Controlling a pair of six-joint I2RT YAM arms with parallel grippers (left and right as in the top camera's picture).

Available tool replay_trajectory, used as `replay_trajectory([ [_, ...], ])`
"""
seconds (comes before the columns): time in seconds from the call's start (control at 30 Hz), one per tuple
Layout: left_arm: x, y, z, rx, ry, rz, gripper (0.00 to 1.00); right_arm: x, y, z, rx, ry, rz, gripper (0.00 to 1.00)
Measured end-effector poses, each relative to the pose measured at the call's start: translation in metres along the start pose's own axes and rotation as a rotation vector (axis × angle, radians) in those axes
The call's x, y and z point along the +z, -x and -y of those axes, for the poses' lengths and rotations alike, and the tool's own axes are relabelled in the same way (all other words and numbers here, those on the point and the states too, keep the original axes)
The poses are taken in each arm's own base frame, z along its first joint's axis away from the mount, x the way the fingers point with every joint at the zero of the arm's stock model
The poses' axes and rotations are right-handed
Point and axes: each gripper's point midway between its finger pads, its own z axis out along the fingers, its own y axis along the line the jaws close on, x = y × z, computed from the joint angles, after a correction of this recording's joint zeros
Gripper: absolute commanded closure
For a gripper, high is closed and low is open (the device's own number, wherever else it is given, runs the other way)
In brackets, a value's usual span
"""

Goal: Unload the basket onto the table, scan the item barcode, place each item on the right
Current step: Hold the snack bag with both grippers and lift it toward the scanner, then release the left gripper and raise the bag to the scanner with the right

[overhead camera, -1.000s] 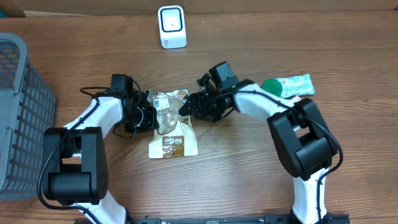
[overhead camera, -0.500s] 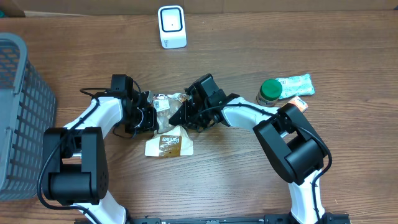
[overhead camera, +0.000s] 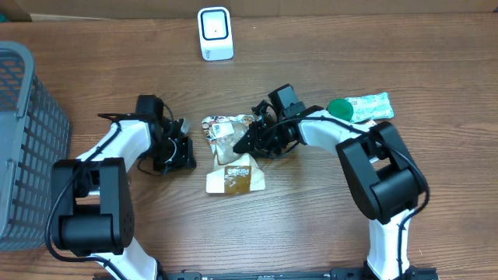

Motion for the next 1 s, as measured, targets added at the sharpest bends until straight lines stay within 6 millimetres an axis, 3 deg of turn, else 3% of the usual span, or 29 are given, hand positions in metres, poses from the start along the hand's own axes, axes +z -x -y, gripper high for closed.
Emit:
replay_trajectory([
  [0.13,-0.016,0.008,-0.008,-0.026,0.003,0.006,0.96,-0.029,0.002,-0.027,-0.118,-0.009,0.062,0.96],
  [0.23,-0.030,0.024,-0.011,-0.026,0.001,0.050,0.95,-0.080,0.003,-0.082,-0.272,0.007,0.195,0.96],
  [0.3,-0.032,0.026,-0.012,-0.025,0.004,0.056,0.87,-0.110,0.000,-0.113,-0.355,0.025,0.277,0.96],
  [0.33,-0.031,0.025,-0.012,-0.025,0.008,0.054,0.80,-0.128,-0.004,-0.130,-0.400,0.036,0.326,0.96],
  [0.37,-0.031,0.025,-0.013,-0.025,0.013,0.052,0.65,-0.147,-0.009,-0.148,-0.445,0.050,0.375,0.96],
  [0.43,-0.031,0.025,-0.015,-0.021,0.024,0.052,0.28,-0.174,-0.019,-0.172,-0.506,0.068,0.449,0.96],
  [0.47,-0.031,0.025,-0.015,-0.016,0.028,0.052,0.00,-0.189,-0.025,-0.184,-0.535,0.076,0.489,0.96],
  [0.53,-0.031,0.025,-0.017,-0.012,0.035,0.052,0.00,-0.209,-0.035,-0.198,-0.568,0.085,0.545,0.96],
  [0.63,-0.031,0.025,-0.017,-0.012,0.040,0.052,0.01,-0.224,-0.046,-0.204,-0.561,0.079,0.579,0.96],
  [0.87,-0.032,0.028,-0.019,-0.007,0.049,0.064,0.00,-0.224,-0.052,-0.184,-0.463,-0.005,0.546,0.96],
  [1.0,-0.033,0.038,-0.023,0.007,0.076,0.104,0.01,-0.235,-0.046,-0.188,-0.440,-0.075,0.551,0.96],
])
